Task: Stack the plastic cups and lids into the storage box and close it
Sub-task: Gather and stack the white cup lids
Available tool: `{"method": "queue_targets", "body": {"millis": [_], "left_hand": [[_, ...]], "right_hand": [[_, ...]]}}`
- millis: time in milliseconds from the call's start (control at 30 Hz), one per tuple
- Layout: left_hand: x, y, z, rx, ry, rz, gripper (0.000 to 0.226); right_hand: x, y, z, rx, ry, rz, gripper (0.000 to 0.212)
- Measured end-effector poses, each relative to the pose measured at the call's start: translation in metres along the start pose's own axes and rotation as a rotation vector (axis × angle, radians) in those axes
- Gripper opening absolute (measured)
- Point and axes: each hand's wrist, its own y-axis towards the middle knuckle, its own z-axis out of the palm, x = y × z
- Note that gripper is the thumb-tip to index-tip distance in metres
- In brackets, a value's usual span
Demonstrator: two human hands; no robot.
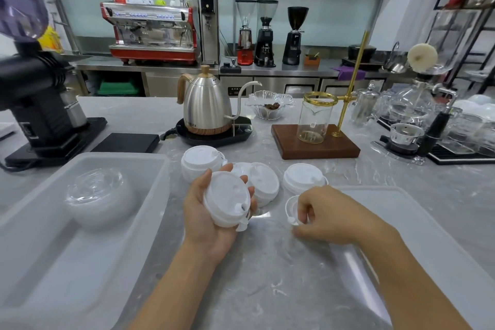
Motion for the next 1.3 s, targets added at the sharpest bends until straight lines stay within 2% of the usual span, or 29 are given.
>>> {"method": "queue_targets", "body": {"millis": [100,167,233,400,467,533,667,800,1067,1167,1300], "left_hand": [[0.000,-0.001,0.000,0.001,-0.017,-0.001,0.050],[0.001,-0.002,0.002,-0.001,-0.026,-0.004,0.049],[0.002,-0.003,0.004,-0.006,-0.032,-0.006,0.048],[0.003,-0.001,0.006,-0.005,-0.015,0.001,0.053],[0.004,-0.001,0.007,0.006,0.028,-0.010,0.067],[0.005,-0.001,0.007,0.035,0.040,-0.019,0.065],[0.003,0.000,0.003,0.054,0.009,-0.010,0.062],[0.001,0.000,0.001,0.006,-0.008,0.041,0.050],[0.001,0.003,0.001,-0.022,-0.057,0.039,0.055],[0.002,0.004,0.000,-0.012,-0.075,0.037,0.051],[0.003,0.000,0.005,0.018,-0.037,0.013,0.060]], "right_hand": [[-0.002,-0.002,-0.008,-0.098,0.225,-0.084,0.023],[0.001,-0.004,-0.013,-0.235,0.538,-0.136,0.023],[0.009,-0.006,-0.018,-0.300,0.882,-0.177,0.023],[0.034,-0.003,-0.009,-0.164,1.534,-0.213,0.034],[0.046,-0.001,0.001,-0.070,1.685,-0.200,0.033],[0.055,-0.001,0.009,0.003,1.763,-0.174,0.030],[0.059,-0.001,0.015,0.061,1.727,-0.119,0.042],[0.059,-0.003,0.015,-0.012,1.465,-0.126,0.064],[0.060,-0.002,0.028,-0.187,0.889,-0.152,0.047],[0.060,-0.002,0.033,-0.269,0.773,-0.149,0.047],[0.062,-0.002,0.036,-0.361,0.670,-0.119,0.051]]}}
